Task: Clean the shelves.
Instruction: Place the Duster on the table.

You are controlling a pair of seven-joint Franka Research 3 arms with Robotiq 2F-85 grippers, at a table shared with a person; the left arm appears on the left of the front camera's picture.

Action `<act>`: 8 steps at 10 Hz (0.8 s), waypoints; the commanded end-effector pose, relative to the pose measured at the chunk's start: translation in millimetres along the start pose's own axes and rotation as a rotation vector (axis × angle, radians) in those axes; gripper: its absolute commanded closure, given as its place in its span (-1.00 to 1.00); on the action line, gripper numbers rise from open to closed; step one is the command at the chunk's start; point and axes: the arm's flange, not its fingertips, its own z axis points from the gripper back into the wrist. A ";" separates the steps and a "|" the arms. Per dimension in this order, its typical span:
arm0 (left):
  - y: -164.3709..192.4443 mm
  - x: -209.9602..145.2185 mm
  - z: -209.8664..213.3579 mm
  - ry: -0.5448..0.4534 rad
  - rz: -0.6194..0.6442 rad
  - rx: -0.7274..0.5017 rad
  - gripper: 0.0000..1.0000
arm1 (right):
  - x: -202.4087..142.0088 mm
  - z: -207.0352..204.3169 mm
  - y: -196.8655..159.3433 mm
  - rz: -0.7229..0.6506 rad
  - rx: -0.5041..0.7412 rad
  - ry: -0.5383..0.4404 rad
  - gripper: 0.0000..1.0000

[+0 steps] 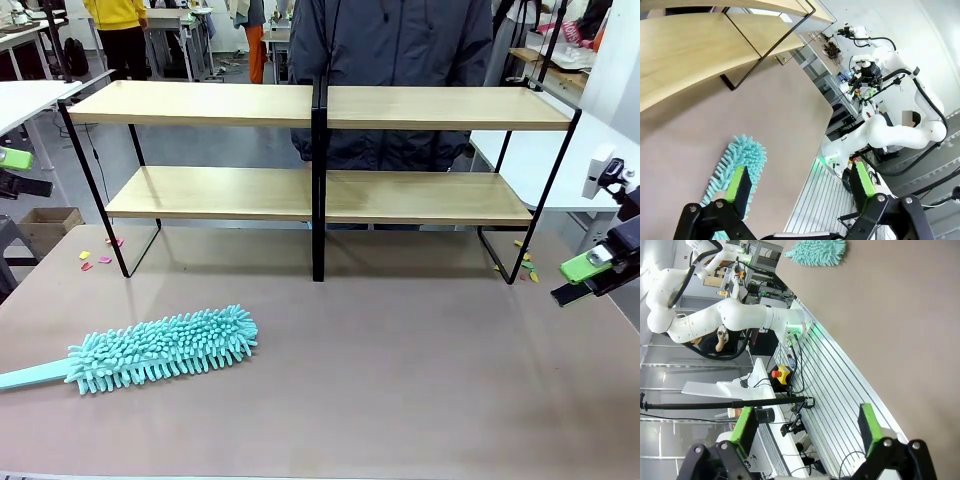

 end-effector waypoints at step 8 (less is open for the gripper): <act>-0.9 -1.3 -4.4 0.014 -0.016 0.007 -1.00 | 1.7 -1.0 1.2 0.016 0.012 -0.005 -1.00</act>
